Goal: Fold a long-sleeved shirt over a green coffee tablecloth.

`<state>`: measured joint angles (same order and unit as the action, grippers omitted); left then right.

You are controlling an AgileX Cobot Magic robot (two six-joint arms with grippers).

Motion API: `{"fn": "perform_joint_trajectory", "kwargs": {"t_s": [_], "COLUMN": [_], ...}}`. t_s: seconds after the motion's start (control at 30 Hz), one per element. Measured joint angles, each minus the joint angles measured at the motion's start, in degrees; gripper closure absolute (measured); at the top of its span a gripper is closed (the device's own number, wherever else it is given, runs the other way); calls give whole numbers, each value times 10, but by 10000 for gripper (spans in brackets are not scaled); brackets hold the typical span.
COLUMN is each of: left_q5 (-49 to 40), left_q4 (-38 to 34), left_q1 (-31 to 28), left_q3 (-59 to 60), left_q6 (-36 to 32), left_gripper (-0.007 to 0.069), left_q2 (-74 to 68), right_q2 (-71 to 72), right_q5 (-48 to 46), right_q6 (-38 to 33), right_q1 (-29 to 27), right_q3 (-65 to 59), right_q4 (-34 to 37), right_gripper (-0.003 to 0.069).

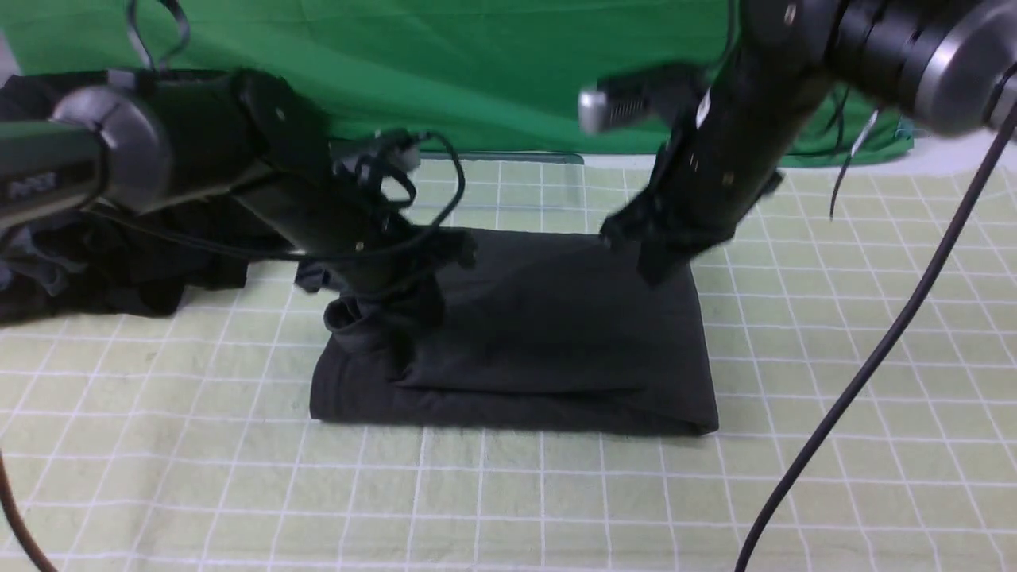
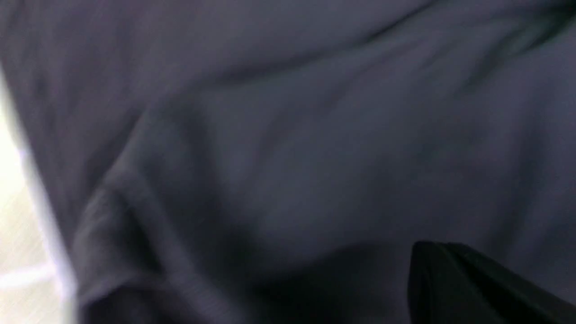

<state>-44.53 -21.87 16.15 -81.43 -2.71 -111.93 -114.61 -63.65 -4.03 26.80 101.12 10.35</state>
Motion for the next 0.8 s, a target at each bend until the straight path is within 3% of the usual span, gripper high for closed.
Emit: {"fn": "perform_joint_trajectory", "kwargs": {"t_s": [0.07, 0.1, 0.13, 0.23, 0.57, 0.8], "left_q5": [-16, -18, -34, -65, -87, -76], "left_q4": [80, 80, 137, 195, 213, 205], "left_q1": [0, 0, -1, -1, -1, -1], "left_q3": [1, 1, 1, 1, 1, 18], "left_q6": [51, 56, 101, 136, 155, 156], "left_gripper": [627, 627, 627, 627, 627, 627], "left_q2": [-3, -3, -3, -3, 9, 104], "right_q2": [0, 0, 0, 0, -1, -4], "right_q5": [46, 49, 76, 102, 140, 119], "right_q6": [0, 0, 0, 0, 0, 1], "right_q1": [0, 0, 1, 1, 0, 0], "right_q3": [-55, -59, -93, -135, -181, -181], "right_q4": [35, 35, 47, 51, 48, 7], "right_gripper": [652, 652, 652, 652, 652, 652]}}
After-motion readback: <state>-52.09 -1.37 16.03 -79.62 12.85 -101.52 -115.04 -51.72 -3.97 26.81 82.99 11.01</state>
